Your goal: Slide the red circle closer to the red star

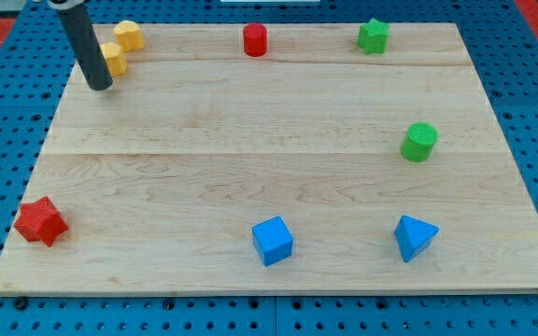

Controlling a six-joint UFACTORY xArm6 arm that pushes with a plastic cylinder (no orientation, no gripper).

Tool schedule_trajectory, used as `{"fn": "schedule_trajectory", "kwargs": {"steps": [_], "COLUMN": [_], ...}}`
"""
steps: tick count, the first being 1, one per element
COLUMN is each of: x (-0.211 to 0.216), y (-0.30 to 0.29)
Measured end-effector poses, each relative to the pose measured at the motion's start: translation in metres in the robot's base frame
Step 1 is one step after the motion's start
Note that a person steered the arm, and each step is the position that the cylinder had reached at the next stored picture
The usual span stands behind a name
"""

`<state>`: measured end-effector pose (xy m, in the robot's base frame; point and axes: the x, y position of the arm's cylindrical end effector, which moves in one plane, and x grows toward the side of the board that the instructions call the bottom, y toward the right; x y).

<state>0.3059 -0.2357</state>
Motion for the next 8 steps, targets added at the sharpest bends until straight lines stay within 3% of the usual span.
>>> {"fn": "schedule_trajectory", "kwargs": {"steps": [2, 4, 5, 6, 8], "x": [-0.020, -0.036, -0.105, -0.112, -0.026], "y": [0.024, 0.261, 0.269, 0.242, 0.111]}}
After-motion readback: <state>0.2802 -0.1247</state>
